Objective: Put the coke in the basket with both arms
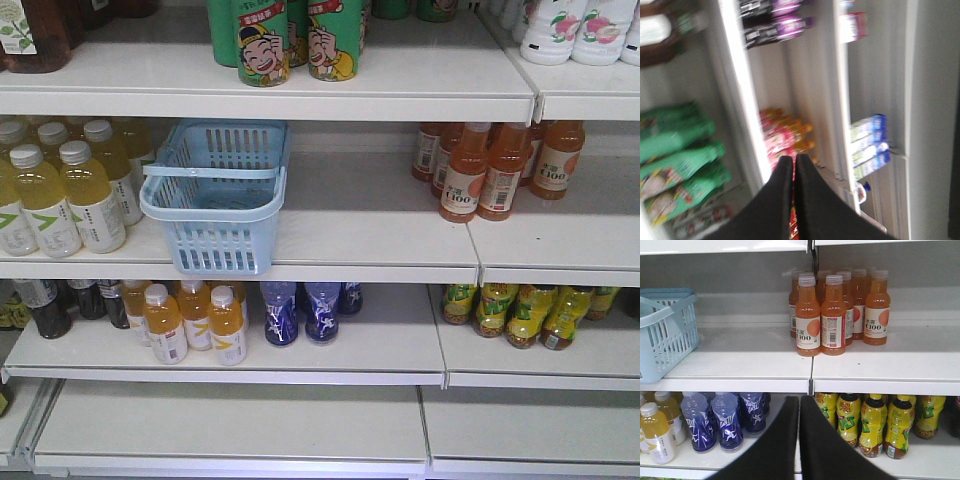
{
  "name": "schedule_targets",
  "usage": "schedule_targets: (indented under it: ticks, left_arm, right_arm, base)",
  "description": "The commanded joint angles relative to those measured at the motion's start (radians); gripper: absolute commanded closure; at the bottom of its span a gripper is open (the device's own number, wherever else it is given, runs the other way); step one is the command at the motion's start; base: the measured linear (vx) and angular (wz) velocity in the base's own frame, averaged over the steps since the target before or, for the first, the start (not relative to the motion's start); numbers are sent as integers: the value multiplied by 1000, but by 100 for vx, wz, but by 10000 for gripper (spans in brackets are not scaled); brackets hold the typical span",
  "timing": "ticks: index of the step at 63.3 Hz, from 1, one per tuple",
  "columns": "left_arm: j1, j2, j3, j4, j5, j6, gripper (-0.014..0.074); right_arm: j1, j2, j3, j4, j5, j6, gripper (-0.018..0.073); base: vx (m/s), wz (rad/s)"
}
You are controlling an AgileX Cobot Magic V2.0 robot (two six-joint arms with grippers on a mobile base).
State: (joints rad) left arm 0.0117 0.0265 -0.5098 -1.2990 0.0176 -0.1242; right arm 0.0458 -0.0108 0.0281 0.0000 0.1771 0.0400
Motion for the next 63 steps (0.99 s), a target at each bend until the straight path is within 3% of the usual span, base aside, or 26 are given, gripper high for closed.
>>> schedule_targets:
  ticks: [1,9,19,25,34,53,63]
  left_arm:
    - [-2,89,-125,-11,17,109,604]
    - [-2,239,-297,-11,100,255,604]
    - [-2,444,-470,-15,298,477,604]
    - [-2,549,-516,-49,381,562,604]
    - [-2,669,-514,-89,389,696,604]
    - [-2,915,-514,-89,438,778,604]
    - [-2,1048,-514,-88,431,903,603]
  right_arm:
    - [-3,-17,11,-7,-71,-8,564]
    - [-3,-17,11,-7,-71,-8,564]
    - [-3,-17,11,-7,-71,-8,564]
    - [-3,-17,11,-7,-71,-8,564]
    - [-3,-17,11,-7,-71,-8,564]
    - [-3,-17,11,-7,-72,-8,564]
    - [-3,-17,11,-7,-72,-8,564]
  base:
    - [0,0]
    - [0,0]
    - [0,0]
    - [0,0]
    - [0,0]
    - [0,0]
    - [0,0]
